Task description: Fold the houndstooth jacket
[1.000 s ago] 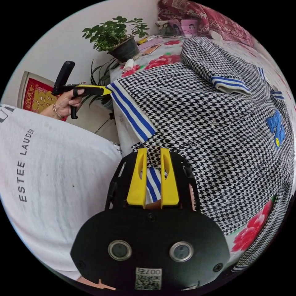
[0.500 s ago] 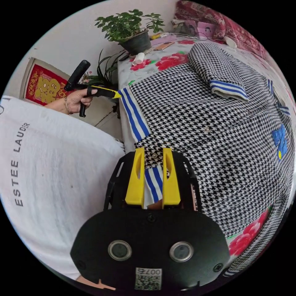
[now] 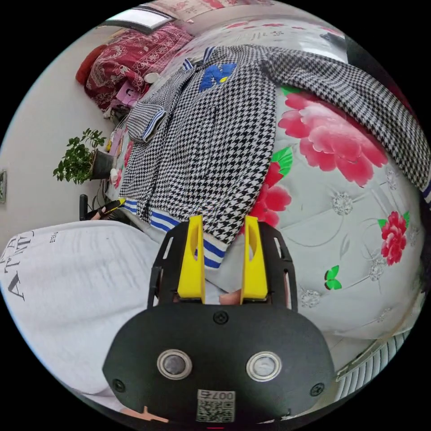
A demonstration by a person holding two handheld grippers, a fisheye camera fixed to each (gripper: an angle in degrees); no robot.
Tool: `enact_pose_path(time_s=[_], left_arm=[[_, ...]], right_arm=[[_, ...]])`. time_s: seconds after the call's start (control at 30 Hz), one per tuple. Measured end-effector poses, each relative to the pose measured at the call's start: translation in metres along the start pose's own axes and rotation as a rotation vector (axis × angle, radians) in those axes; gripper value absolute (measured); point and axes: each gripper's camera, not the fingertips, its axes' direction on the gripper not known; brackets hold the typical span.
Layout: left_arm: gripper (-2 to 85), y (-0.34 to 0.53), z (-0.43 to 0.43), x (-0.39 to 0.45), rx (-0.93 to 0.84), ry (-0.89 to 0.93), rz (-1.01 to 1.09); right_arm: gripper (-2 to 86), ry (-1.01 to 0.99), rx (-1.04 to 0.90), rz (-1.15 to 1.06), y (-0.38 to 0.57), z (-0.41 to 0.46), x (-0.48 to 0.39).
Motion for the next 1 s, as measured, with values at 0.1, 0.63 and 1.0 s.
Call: enact_pose_path(time_s=[0.1, 0.63, 1.0], left_arm=[[0.8, -0.003, -0.003, 0.005, -0.040, 0.027, 0.046], [6.1, 0.051, -0.079, -0.001, 0.154, -0.030, 0.124], [11.7, -0.093, -0.023, 0.136, 0.201, -0.111, 0.689]], right_arm=[[6.9, 0.033, -0.011, 0.003, -0.010, 0.005, -0.006], [6.7, 0.123, 0.158, -0.064, 0.031, -0.054, -0.053], [8.6, 0.329, -0.064, -0.247, -0.047, 0.034, -0.143]])
